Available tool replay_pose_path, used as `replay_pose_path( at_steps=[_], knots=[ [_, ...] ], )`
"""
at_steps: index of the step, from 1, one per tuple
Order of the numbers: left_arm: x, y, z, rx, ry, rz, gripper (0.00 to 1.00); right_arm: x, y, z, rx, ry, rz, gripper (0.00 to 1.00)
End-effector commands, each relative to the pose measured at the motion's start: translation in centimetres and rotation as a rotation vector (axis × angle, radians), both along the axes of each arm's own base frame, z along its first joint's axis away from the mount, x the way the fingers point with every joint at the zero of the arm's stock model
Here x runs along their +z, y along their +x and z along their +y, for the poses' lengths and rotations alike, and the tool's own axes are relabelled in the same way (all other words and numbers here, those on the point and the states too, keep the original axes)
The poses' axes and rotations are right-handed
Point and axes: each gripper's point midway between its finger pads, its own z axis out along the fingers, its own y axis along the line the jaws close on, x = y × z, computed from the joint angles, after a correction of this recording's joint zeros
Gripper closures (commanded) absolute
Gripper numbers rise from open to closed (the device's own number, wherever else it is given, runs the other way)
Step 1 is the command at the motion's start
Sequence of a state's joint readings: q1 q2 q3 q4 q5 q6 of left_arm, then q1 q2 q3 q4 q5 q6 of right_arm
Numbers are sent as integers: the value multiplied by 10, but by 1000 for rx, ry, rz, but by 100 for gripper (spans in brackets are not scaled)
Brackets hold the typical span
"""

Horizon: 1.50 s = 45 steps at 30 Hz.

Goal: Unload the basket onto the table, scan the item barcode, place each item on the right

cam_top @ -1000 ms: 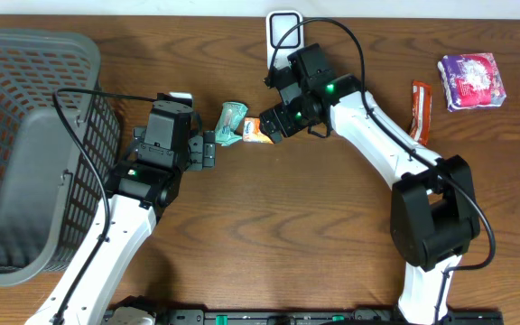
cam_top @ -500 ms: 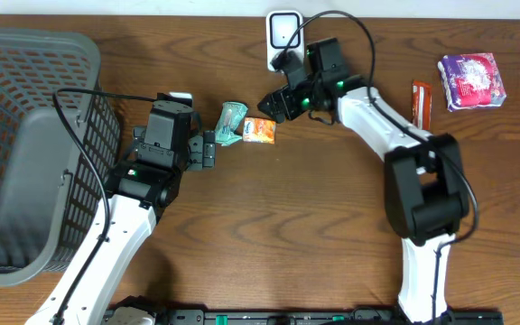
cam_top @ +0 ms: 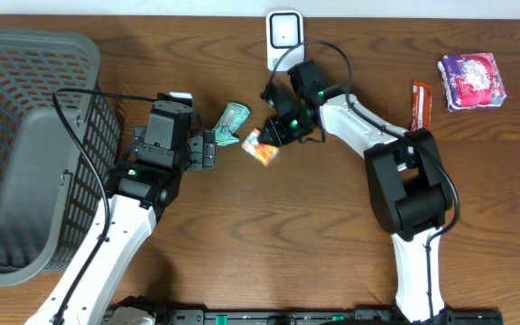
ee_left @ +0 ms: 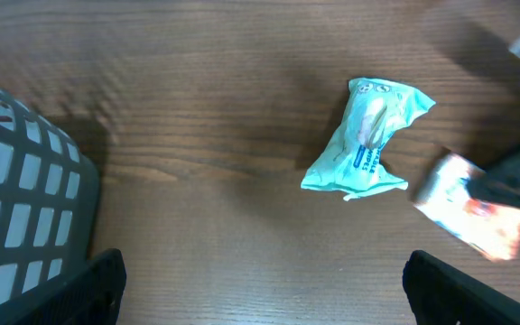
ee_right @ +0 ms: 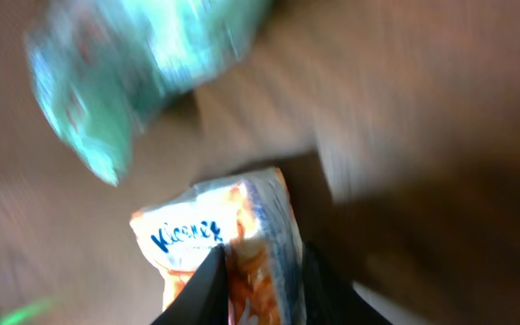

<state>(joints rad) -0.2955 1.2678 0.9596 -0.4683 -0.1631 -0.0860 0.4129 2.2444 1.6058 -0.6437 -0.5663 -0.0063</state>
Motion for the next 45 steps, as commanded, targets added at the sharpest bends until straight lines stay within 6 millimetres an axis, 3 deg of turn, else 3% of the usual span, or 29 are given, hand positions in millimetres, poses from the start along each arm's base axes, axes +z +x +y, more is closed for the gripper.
replay_pose_path(
  at_steps=[1, 5, 8, 13, 16, 21, 26, 27, 28, 31, 32, 35, 38, 40, 45],
  knots=[
    [0, 0, 1, 11, -4, 1, 2, 26, -1, -28, -54, -150, -50, 74],
    [0, 0, 1, 11, -4, 1, 2, 53, -9, -36, -60, -184, -71, 52],
    [0, 0, 1, 11, -4, 1, 2, 54, -5, -41, -74, -217, -99, 39],
    [0, 0, 1, 11, -4, 1, 2, 35, -12, -35, 15, -190, -67, 40],
    [0, 0, 1, 11, -4, 1, 2, 12, -20, -31, 54, -183, -18, 40],
    [0, 0, 1, 11, -4, 1, 2, -16, -31, -26, 102, -149, 57, 50],
    [0, 0, 1, 11, -4, 1, 2, -16, -38, -18, 121, -102, 85, 56],
    [0, 0, 1, 11, -4, 1, 2, -15, -39, -16, 125, -93, 89, 60],
    [0, 0, 1, 11, -4, 1, 2, -14, -40, -14, 126, -88, 91, 73],
    [0, 0, 1, 11, -4, 1, 2, -16, -38, -17, 94, -111, 101, 98],
    [0, 0, 1, 11, -4, 1, 2, -16, -35, -20, 78, -133, 94, 99],
    [0, 0, 1, 11, -4, 1, 2, -9, -20, -30, 32, -203, 43, 99],
    [0, 0, 1, 11, -4, 1, 2, 17, 13, -43, -42, -308, -84, 99],
    [0, 0, 1, 11, -4, 1, 2, 55, 60, -65, -166, -455, -274, 99],
    [0, 0, 1, 11, -4, 1, 2, 120, 138, -94, -378, -608, -647, 99]
  ],
)
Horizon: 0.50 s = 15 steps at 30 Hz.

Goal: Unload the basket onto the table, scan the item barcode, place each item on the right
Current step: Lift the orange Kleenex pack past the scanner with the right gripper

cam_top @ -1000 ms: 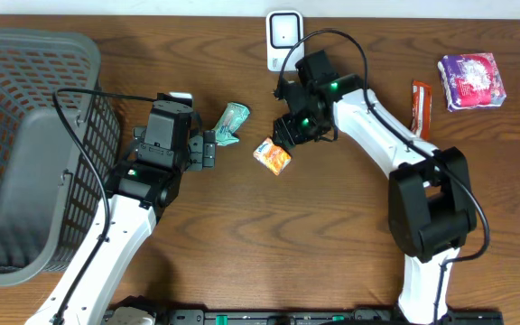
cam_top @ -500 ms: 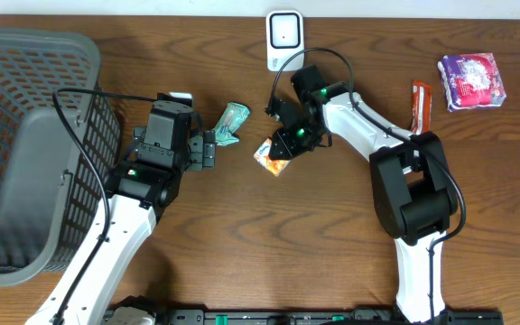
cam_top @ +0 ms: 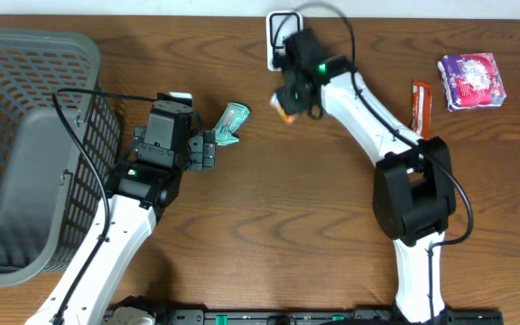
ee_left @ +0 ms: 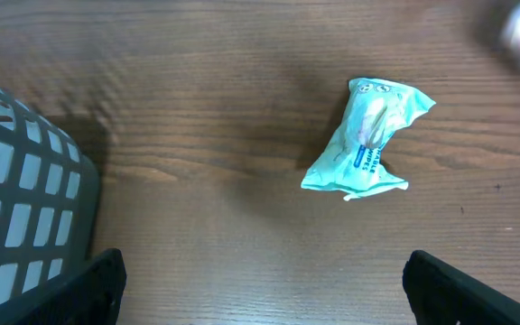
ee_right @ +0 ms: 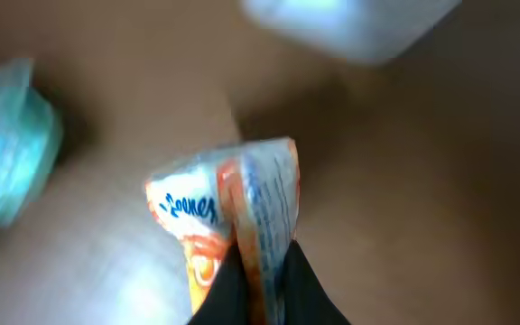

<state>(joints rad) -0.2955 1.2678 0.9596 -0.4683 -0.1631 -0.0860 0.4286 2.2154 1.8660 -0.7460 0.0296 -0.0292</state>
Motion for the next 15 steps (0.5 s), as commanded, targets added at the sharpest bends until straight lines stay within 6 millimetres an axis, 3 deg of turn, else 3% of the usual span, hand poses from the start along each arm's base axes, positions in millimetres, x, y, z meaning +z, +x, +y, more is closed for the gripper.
replay_pose_path(
  at_steps=[1, 7, 11, 15],
  knots=[
    [0, 0, 1, 11, -4, 1, 2, 62, 57, -33, -146, -158, -332, 99],
    [0, 0, 1, 11, -4, 1, 2, 87, 105, -13, -71, -132, -592, 99],
    [0, 0, 1, 11, -4, 1, 2, 74, 120, -6, -20, -167, -652, 99],
    [0, 0, 1, 11, -4, 1, 2, 59, 122, -7, -34, -172, -635, 99]
  ],
)
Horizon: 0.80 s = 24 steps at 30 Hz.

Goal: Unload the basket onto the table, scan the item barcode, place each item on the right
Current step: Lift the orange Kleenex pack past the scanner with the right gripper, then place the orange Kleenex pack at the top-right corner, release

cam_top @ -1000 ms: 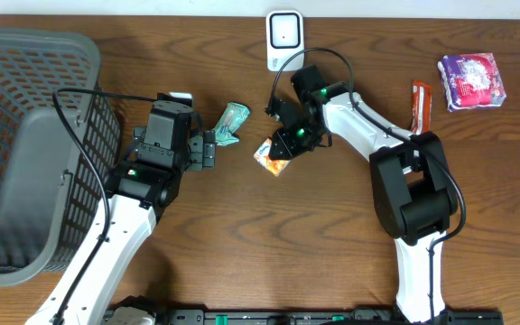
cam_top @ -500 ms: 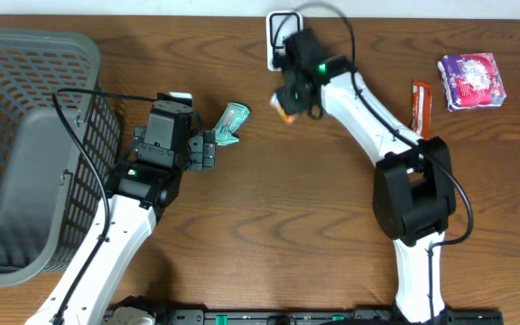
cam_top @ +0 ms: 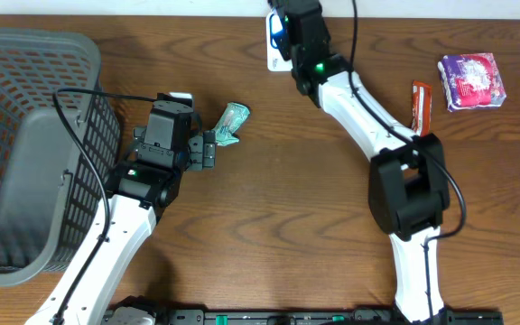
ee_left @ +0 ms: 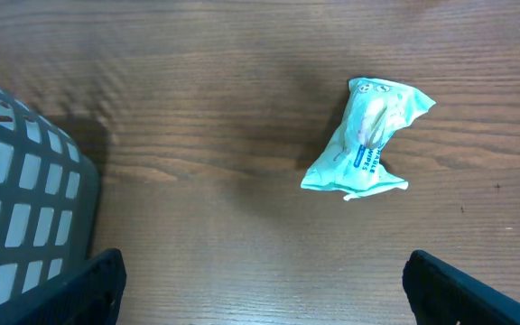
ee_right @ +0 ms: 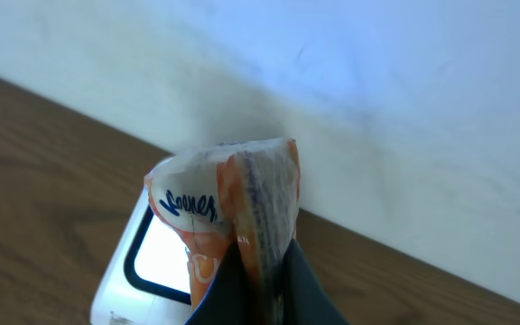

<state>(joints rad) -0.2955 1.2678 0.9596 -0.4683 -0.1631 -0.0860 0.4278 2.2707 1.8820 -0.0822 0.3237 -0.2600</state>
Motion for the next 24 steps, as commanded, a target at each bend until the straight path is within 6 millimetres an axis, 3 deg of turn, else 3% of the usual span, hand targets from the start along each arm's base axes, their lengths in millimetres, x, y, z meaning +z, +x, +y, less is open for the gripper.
replay_pose_path(
  at_steps=[1, 4, 8, 9, 10, 11, 14, 17, 18, 23, 24],
  knots=[
    [0, 0, 1, 11, -4, 1, 2, -32, 4, -12, -54, -42, 40, 99],
    [0, 0, 1, 11, -4, 1, 2, -15, 7, -30, -151, 33, 8, 99],
    [0, 0, 1, 11, -4, 1, 2, 19, 7, -85, -267, 66, -6, 99],
    [0, 0, 1, 11, -4, 1, 2, 28, 6, -106, -324, 70, -12, 99],
    [0, 0, 1, 11, -4, 1, 2, 39, -1, -153, -446, 81, -4, 99],
    [0, 0, 1, 11, -4, 1, 2, 37, -8, -184, -508, 83, 36, 99],
    [0, 0, 1, 11, -4, 1, 2, 7, -32, -237, -612, 57, 195, 99],
    [0, 0, 1, 11, -4, 1, 2, -36, -60, -267, -675, 114, 376, 99],
    [0, 0, 1, 11, -4, 1, 2, -54, -70, -269, -657, 168, 454, 99],
    [0, 0, 1, 11, -4, 1, 2, -108, -101, -264, -567, 333, 663, 99],
    [0, 0, 1, 11, -4, 1, 2, -127, -120, -270, -610, 337, 723, 99]
  ],
)
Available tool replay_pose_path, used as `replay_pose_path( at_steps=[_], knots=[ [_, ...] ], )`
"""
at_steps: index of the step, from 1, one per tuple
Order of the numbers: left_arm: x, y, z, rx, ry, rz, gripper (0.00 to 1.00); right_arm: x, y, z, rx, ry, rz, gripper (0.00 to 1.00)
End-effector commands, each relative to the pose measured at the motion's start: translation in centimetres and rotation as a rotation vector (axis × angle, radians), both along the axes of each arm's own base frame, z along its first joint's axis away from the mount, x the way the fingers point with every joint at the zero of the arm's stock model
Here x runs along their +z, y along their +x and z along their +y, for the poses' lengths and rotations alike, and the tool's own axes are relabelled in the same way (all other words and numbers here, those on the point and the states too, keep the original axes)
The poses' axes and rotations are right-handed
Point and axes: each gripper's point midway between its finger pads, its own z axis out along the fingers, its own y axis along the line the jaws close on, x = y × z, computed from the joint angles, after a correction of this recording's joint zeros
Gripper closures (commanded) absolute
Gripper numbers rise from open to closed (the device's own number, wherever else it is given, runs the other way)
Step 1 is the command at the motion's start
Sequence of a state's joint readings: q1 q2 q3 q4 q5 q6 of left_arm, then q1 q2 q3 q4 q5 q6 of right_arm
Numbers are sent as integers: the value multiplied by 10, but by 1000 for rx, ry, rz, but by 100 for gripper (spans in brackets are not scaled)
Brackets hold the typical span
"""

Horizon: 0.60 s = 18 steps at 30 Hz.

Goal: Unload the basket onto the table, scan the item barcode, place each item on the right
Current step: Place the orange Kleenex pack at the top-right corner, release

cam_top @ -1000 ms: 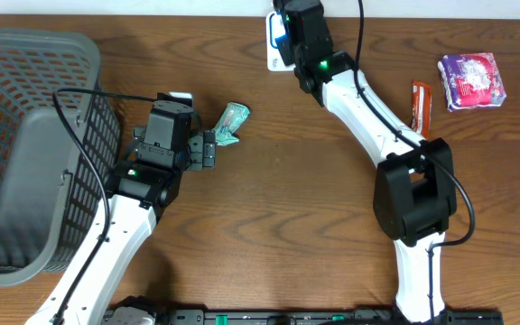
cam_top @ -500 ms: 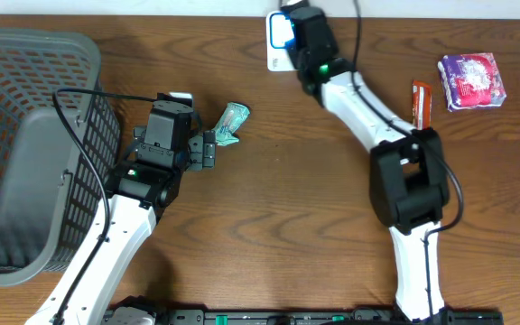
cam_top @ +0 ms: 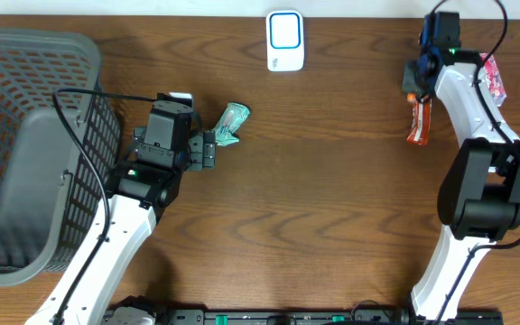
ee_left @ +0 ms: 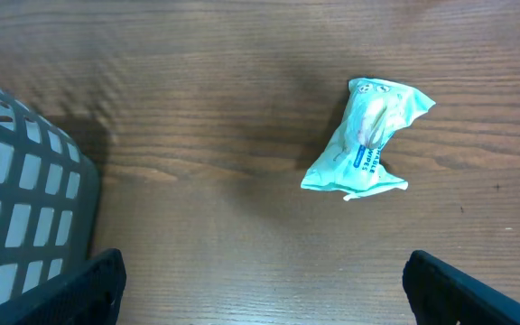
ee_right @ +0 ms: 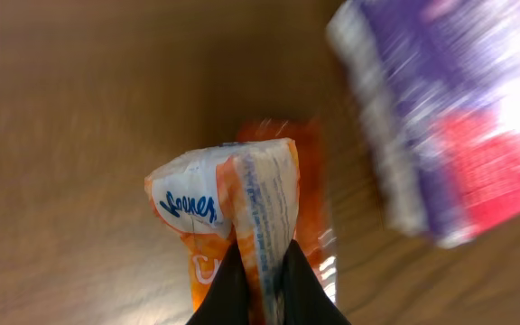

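My right gripper (ee_right: pixel 258 271) is shut on a small orange-and-white Kleenex tissue pack (ee_right: pixel 228 199), pinching its edge. In the overhead view that gripper (cam_top: pixel 414 78) hangs at the far right of the table, well away from the white barcode scanner (cam_top: pixel 285 40) at the back centre. Left gripper (cam_top: pixel 208 151) stands open, with dark fingertips (ee_left: pixel 87 287) low in its wrist view and nothing between them. A crumpled mint-green packet (ee_left: pixel 367 136) lies just ahead of it.
An orange snack bar (cam_top: pixel 418 121) lies right under the held pack, also seen as orange bar (ee_right: pixel 312 153). A purple-and-pink pack (ee_right: pixel 431 117) sits beside it. A grey mesh basket (cam_top: pixel 25 153) fills the left side, its wall (ee_left: pixel 16 208) close to the left gripper.
My right gripper has moved with the tissue pack from in front of the scanner at the back centre to the far right, over the orange bar. The left arm is unchanged.
My right gripper first held the tissue pack low beside the green packet. Then it held the pack nearer the scanner, then right in front of the scanner's window. Now it holds the pack at the far right by the orange bar and purple pack. The left arm stayed still.
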<state>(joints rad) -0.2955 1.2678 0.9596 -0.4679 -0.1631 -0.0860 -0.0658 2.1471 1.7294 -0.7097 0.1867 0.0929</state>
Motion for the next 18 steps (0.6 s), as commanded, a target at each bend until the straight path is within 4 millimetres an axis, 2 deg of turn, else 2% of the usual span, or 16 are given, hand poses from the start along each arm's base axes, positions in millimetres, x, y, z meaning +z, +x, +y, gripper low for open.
replay_pose_path(
  at_steps=[1, 2, 5, 7, 10, 12, 13, 14, 15, 16, 17, 18],
  knots=[
    [0, 0, 1, 11, -4, 1, 2, -43, -34, 10, -36, 114, 115, 99],
    [0, 0, 1, 11, -4, 1, 2, -47, -37, 6, -48, 100, 124, 99],
    [0, 0, 1, 11, -4, 1, 2, -48, -47, -31, -155, -82, 131, 99],
    [0, 0, 1, 11, -4, 1, 2, -37, -47, -54, -211, -215, 109, 96],
    [0, 0, 1, 11, -4, 1, 2, -24, -41, -71, -256, -315, 63, 93],
    [0, 0, 1, 11, -4, 1, 2, -13, -35, -80, -275, -381, 26, 83],
    [0, 0, 1, 11, -4, 1, 2, -3, -25, -77, -245, -390, 9, 70],
    [0, 0, 1, 11, -4, 1, 2, 3, -21, -73, -230, -393, 4, 51],
    [0, 0, 1, 11, -4, 1, 2, 11, -17, -68, -221, -393, -5, 37],
    [0, 0, 1, 11, -4, 1, 2, 17, -14, -62, -211, -386, -14, 32],
    [0, 0, 1, 11, -4, 1, 2, 32, -3, -42, -164, -337, -36, 11],
    [0, 0, 1, 11, -4, 1, 2, 38, 1, -31, -138, -304, -45, 1]
  ],
)
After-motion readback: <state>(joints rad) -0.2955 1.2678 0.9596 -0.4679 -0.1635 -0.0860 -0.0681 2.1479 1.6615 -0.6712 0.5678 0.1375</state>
